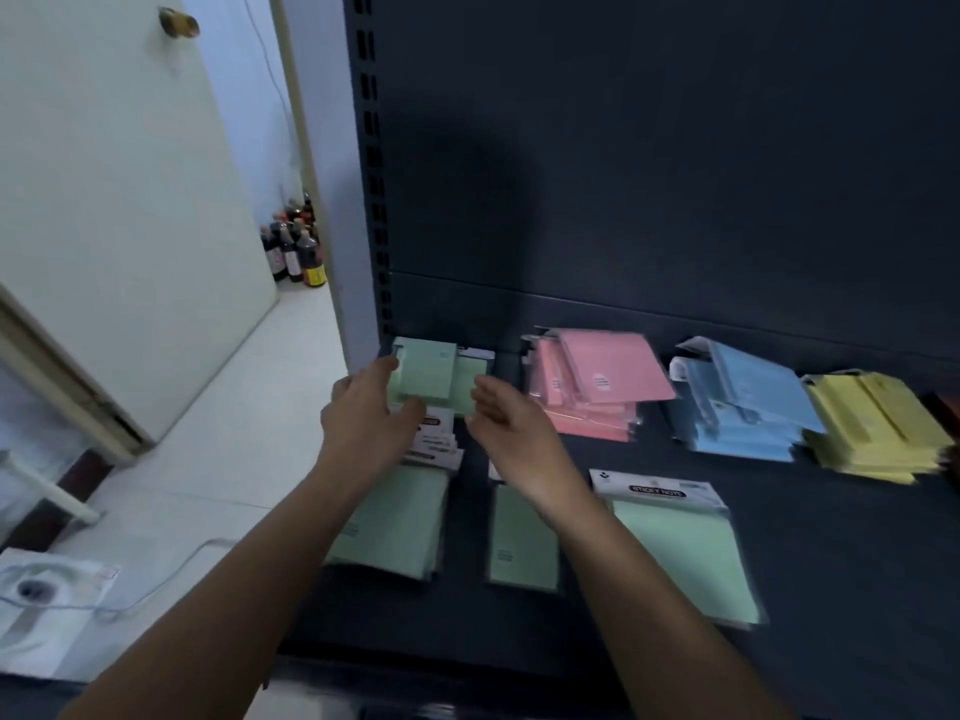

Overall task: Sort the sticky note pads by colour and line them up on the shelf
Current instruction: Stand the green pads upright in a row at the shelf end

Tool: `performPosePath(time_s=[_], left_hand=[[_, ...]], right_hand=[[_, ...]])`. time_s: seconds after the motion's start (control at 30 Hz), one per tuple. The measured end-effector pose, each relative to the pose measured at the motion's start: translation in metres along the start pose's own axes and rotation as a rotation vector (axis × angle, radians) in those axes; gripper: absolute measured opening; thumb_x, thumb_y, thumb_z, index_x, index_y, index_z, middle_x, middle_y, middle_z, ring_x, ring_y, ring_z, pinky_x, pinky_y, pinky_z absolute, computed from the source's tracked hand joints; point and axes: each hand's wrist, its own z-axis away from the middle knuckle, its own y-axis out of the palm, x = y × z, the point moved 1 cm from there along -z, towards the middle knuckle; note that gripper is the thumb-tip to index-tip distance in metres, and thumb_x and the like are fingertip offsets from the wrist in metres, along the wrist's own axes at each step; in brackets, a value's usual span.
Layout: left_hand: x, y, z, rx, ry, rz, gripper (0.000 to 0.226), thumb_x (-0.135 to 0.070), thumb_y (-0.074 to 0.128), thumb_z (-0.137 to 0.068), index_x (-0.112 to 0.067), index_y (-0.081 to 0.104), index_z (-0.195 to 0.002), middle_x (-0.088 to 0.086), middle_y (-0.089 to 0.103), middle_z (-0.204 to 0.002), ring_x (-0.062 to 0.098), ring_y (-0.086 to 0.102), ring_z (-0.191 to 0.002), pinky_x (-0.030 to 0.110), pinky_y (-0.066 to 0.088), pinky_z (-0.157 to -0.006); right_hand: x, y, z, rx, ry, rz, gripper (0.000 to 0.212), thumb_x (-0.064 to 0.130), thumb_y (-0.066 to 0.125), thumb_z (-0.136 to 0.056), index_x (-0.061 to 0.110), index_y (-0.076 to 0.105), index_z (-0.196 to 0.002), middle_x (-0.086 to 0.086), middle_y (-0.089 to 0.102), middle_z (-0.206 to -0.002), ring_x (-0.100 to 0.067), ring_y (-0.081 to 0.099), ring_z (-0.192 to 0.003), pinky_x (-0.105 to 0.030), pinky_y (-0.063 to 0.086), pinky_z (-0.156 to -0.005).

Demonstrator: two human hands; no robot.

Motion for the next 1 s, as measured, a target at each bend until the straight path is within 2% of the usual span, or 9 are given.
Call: performPosePath(time_s=[0.1,0.17,0.33,0.47,0.53,0.63,0.7,0.9,1.0], left_hand=[[0.010,-0.001,-0.007,0.141,-0.015,0.044,0.047,-0.022,0.051,-0.090,-0.018,0.042,-0.135,0.016,0.056,-0.122,0.034,0.051,-0.114,0.047,0.041,-0.099],[0.013,-0.001,-0.009,0.163,-0.013,0.095,0.048,-0.023,0.053,-0.090,-0.020,0.041,-0.137,0.014,0.054,-0.124,0.032,0.052,-0.113,0.046,0.042,-0.099],[0.011,-0.005,-0.009,0.002,0.050,0.266,0.030,-0.024,0.057,-0.090,-0.018,0.059,-0.119,0.003,0.060,-0.118,0.018,0.055,-0.109,0.034,0.044,-0.096],[-0.003,-0.010,0.000,-0.169,0.130,0.452,0.011,-0.030,0.063,-0.087,-0.022,0.070,-0.090,-0.005,0.069,-0.094,0.007,0.062,-0.087,0.019,0.046,-0.078],[-0.010,-0.010,0.005,-0.155,0.072,0.608,0.005,-0.026,0.068,-0.083,-0.027,0.067,-0.078,-0.004,0.069,-0.081,0.009,0.064,-0.075,0.018,0.049,-0.067],[-0.016,-0.005,0.013,-0.047,-0.006,0.791,0.009,-0.018,0.072,-0.079,-0.021,0.064,-0.079,0.004,0.068,-0.079,0.015,0.063,-0.066,0.022,0.047,-0.054],[-0.019,-0.001,0.021,0.045,-0.018,0.819,0.017,-0.010,0.072,-0.078,-0.017,0.061,-0.089,0.004,0.066,-0.089,0.014,0.062,-0.067,0.018,0.045,-0.049],[-0.030,0.009,0.039,0.328,-0.022,0.860,0.039,0.006,0.066,-0.078,-0.017,0.056,-0.108,0.000,0.068,-0.097,0.007,0.065,-0.072,0.016,0.050,-0.055],[-0.036,0.011,0.041,0.478,0.069,0.830,0.037,0.008,0.063,-0.080,-0.015,0.056,-0.108,0.003,0.074,-0.088,0.010,0.067,-0.075,0.016,0.052,-0.063]], right_hand=[[0.008,0.014,-0.020,-0.011,0.065,-0.128,0.034,0.000,0.048,-0.089,0.019,0.055,-0.117,0.023,0.055,-0.095,0.018,0.055,-0.080,0.000,0.040,-0.070],[0.011,0.020,-0.029,-0.006,0.096,-0.248,0.033,-0.003,0.049,-0.086,0.024,0.059,-0.103,0.018,0.063,-0.089,0.017,0.059,-0.069,0.000,0.043,-0.059],[0.014,0.026,-0.030,-0.123,0.145,-0.459,0.026,-0.001,0.055,-0.086,0.020,0.064,-0.096,0.003,0.070,-0.099,-0.004,0.065,-0.087,-0.014,0.048,-0.074],[0.014,0.024,-0.022,-0.264,0.187,-0.605,0.016,0.012,0.061,-0.089,0.009,0.067,-0.103,-0.010,0.069,-0.109,-0.022,0.063,-0.106,-0.034,0.048,-0.098],[0.015,0.021,-0.016,-0.361,0.170,-0.643,0.014,0.010,0.064,-0.087,0.007,0.067,-0.099,-0.011,0.069,-0.104,-0.025,0.063,-0.102,-0.035,0.048,-0.097],[0.013,0.012,-0.002,-0.424,0.087,-0.670,0.012,0.002,0.065,-0.083,0.009,0.062,-0.092,-0.001,0.058,-0.075,-0.016,0.055,-0.073,-0.026,0.047,-0.073],[0.006,0.003,0.010,-0.429,0.060,-0.668,0.019,-0.003,0.064,-0.082,0.011,0.059,-0.095,0.001,0.052,-0.071,-0.012,0.050,-0.069,-0.023,0.044,-0.066],[-0.011,-0.025,0.046,-0.343,0.034,-0.601,0.054,-0.008,0.063,-0.081,0.024,0.049,-0.122,0.004,0.061,-0.100,-0.008,0.062,-0.077,-0.022,0.053,-0.066],[-0.010,-0.039,0.054,-0.305,-0.024,-0.356,0.049,0.000,0.069,-0.079,0.021,0.055,-0.121,0.002,0.062,-0.105,-0.014,0.061,-0.090,-0.032,0.053,-0.081]])
